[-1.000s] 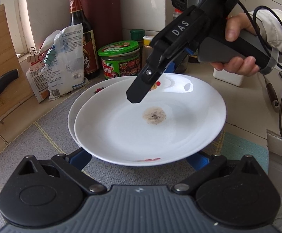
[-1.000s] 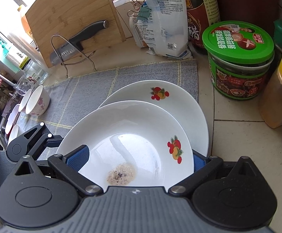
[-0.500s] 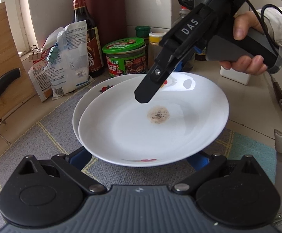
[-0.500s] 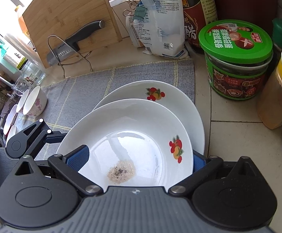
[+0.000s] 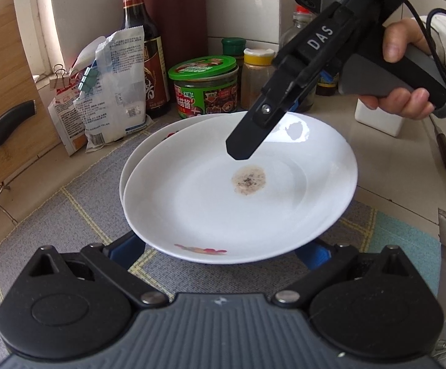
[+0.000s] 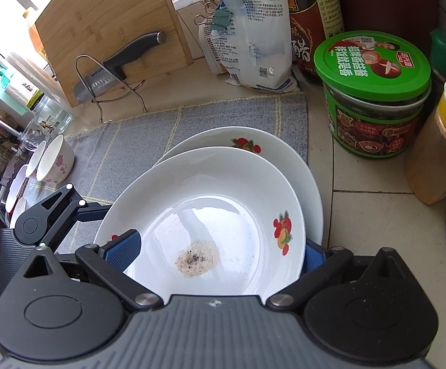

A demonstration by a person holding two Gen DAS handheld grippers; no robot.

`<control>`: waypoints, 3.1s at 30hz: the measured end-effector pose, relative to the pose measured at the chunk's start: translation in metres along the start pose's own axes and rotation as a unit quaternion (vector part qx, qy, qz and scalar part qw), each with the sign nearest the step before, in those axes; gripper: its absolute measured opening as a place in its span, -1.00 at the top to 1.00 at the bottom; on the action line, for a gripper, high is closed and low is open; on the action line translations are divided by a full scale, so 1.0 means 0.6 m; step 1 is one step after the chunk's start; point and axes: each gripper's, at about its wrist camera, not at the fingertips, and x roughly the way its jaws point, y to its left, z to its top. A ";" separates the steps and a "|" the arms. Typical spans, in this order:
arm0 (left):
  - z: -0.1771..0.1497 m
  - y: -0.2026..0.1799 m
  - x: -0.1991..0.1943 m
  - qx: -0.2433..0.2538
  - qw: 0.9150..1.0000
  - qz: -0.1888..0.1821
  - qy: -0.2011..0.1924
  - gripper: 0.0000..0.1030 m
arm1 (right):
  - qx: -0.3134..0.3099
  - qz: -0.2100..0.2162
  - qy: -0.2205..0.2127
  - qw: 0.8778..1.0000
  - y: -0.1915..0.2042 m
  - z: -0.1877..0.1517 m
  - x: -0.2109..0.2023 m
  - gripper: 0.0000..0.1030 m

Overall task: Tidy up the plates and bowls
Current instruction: 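Lower the stained plate onto the plate stack by the green jar, then open the right gripper and pull it back from the stack, then move the left gripper toward a white flowered bowl while the right gripper moves toward the bowls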

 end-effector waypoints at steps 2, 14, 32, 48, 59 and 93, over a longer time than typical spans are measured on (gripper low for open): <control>0.000 0.001 0.000 -0.001 1.000 -0.002 -0.001 -0.98 | 0.002 0.000 -0.002 1.000 0.000 -0.002 -0.004 -1.00; 0.001 0.000 -0.004 0.008 1.000 0.000 -0.007 -0.98 | -0.002 -0.019 -0.006 1.000 0.010 -0.012 -0.018 -1.00; 0.007 -0.009 -0.005 0.026 0.999 -0.015 -0.032 -0.98 | -0.009 -0.041 -0.005 0.999 0.027 -0.023 -0.026 -1.00; 0.007 -0.007 -0.008 0.029 0.999 -0.007 -0.037 -0.98 | -0.028 -0.065 0.004 0.997 0.042 -0.033 -0.023 -1.00; 0.005 0.011 -0.050 -0.010 0.996 -0.006 -0.084 -0.99 | -0.062 -0.093 -0.009 0.994 0.061 -0.045 -0.045 -1.00; -0.167 0.101 -0.269 -0.172 0.971 0.162 -0.043 -0.99 | -0.252 -0.059 -0.107 0.960 0.331 -0.072 0.067 -1.00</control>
